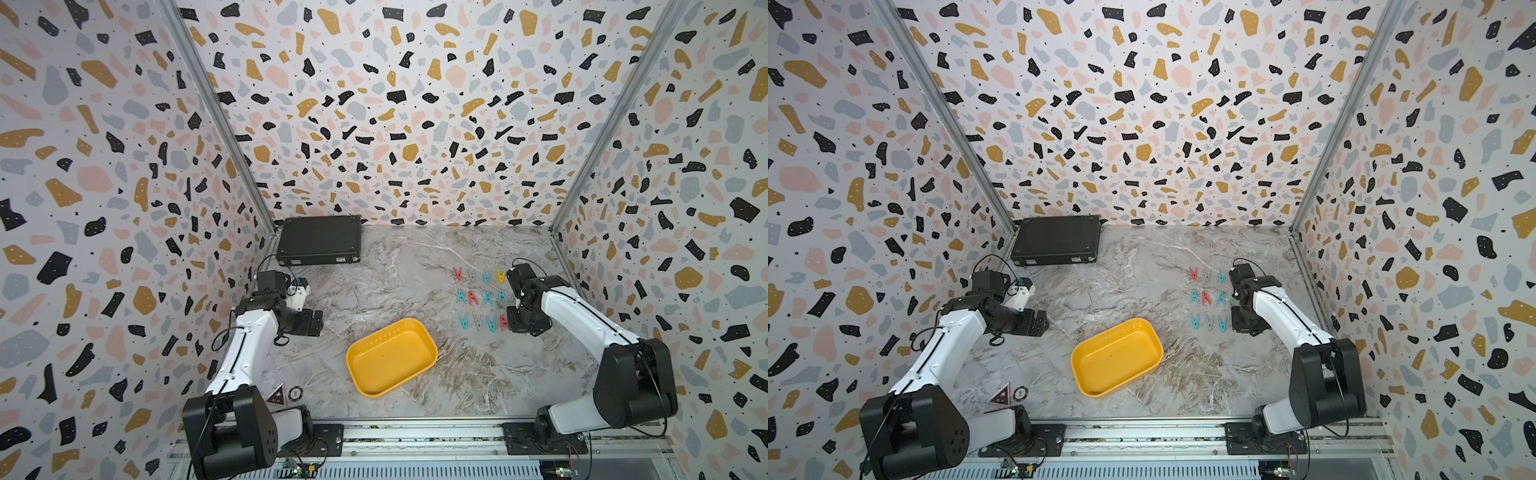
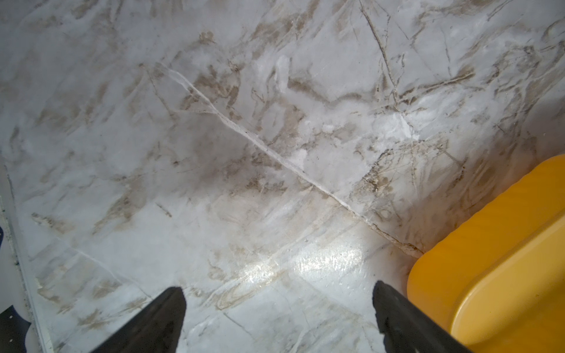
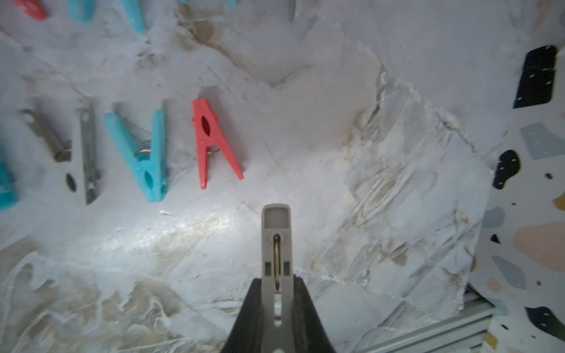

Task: Take the clothespins out of the storage box
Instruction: Place the clothespin at the center of the board.

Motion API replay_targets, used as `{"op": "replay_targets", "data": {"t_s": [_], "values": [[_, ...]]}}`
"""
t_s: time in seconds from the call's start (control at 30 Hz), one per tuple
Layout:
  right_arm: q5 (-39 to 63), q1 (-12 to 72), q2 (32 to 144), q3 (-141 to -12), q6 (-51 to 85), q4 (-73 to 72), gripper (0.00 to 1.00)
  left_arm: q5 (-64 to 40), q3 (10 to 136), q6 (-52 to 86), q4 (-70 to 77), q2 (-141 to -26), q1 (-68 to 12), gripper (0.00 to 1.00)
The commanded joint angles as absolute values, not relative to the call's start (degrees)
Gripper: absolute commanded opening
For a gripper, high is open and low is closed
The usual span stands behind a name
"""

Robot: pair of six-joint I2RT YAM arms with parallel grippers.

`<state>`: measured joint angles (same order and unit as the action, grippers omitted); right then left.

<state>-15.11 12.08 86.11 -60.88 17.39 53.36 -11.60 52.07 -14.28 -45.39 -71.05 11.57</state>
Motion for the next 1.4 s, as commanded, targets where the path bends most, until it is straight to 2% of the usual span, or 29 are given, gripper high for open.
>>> {"op": "replay_targets", "data": {"t_s": [0.0,0.4,0.87,1.13,1.37], "values": [[-22.03,11.71,89.94,-64.74,14.58,55.32,0.05,-12.67,51.77,-14.78,-45.86,-69.74,11.77,1.0],[-27.89,11.71,99.9,-67.85,13.86,52.18,0.05,-12.74,51.69,-14.85,-46.01,-69.61,11.76,1.0],[-27.42,11.78,105.53,-66.47,13.98,46.88,0.13,-13.1,51.96,-14.89,-46.16,-69.96,11.78,1.0],[-26.95,12.06,104.78,-65.14,14.29,46.41,0.22,-12.92,51.87,-14.82,-46.05,-69.87,11.78,1.0],[-23.82,12.33,101.08,-64.33,15.27,46.86,0.27,-12.75,51.77,-14.78,-45.96,-69.79,11.8,1.0]]}}
